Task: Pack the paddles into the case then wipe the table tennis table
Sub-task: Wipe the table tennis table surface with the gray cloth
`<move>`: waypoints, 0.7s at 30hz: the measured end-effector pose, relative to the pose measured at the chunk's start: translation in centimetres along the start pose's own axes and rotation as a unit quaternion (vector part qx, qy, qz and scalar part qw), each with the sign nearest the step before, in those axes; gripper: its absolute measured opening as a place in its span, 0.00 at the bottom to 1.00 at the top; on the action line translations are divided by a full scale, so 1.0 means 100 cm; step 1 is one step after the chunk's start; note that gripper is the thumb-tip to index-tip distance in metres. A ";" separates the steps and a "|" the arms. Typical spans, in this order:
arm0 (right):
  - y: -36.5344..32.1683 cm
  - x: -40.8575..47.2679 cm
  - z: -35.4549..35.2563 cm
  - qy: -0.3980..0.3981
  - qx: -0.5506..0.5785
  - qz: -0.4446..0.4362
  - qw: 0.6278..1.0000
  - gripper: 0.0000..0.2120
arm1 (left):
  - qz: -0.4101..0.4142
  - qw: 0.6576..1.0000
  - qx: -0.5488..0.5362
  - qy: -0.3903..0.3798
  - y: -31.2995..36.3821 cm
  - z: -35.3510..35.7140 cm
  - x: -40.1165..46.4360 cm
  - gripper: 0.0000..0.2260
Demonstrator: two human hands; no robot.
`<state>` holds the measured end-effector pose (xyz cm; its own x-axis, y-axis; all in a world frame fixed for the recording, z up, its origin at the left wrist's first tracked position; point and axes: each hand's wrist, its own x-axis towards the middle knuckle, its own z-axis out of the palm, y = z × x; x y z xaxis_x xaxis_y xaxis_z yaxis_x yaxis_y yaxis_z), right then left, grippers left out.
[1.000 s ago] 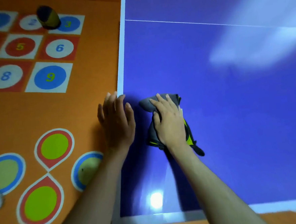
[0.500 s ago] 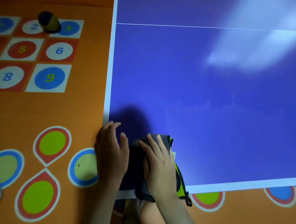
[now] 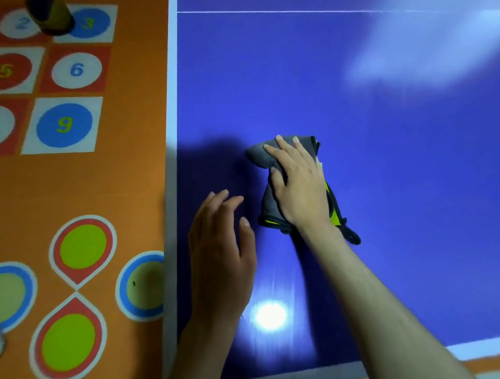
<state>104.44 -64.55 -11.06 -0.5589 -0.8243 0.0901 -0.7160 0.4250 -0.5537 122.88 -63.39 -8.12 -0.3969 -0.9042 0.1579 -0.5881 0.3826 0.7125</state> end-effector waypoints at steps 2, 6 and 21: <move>-0.001 -0.030 -0.004 0.006 -0.003 0.012 1.000 0.21 | 0.003 1.000 -0.002 -0.012 0.000 0.004 0.004 0.15; -0.005 -0.127 -0.021 -0.029 -0.016 0.022 0.999 0.22 | 0.013 1.000 -0.002 -0.026 0.000 0.004 0.007 0.15; 0.017 -0.072 -0.030 -0.036 -0.011 0.024 0.999 0.21 | -0.002 0.999 -0.008 -0.042 -0.014 -0.025 -0.002 0.15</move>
<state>105.98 -56.70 -10.18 -0.5616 -0.8274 0.0044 -0.6988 0.4715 -0.5379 125.49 -64.22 -7.45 -0.4524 -0.8864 0.0980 -0.5785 0.3753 0.7242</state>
